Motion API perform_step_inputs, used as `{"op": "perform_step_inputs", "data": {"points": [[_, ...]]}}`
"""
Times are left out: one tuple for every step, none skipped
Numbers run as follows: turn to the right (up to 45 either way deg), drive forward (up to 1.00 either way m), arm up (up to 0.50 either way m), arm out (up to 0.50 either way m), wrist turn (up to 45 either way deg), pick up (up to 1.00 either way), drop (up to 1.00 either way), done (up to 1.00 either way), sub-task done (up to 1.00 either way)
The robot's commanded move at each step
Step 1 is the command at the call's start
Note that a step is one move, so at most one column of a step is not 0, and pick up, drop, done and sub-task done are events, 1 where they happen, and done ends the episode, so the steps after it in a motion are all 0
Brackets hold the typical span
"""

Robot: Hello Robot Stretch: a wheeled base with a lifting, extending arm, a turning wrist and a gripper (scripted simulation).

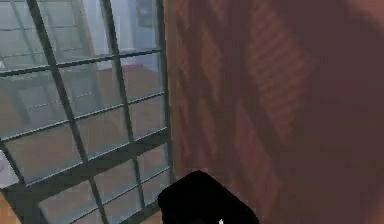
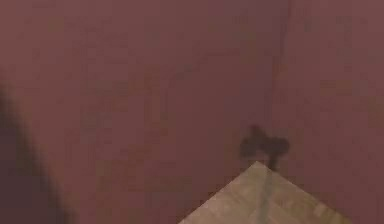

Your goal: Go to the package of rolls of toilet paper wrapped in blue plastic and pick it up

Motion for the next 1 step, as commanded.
{"op": "perform_step_inputs", "data": {"points": [[45.0, 0.00, 0.00, 0.00, 0.0, 0.00, 0.00, 0.00, 0.00]]}}
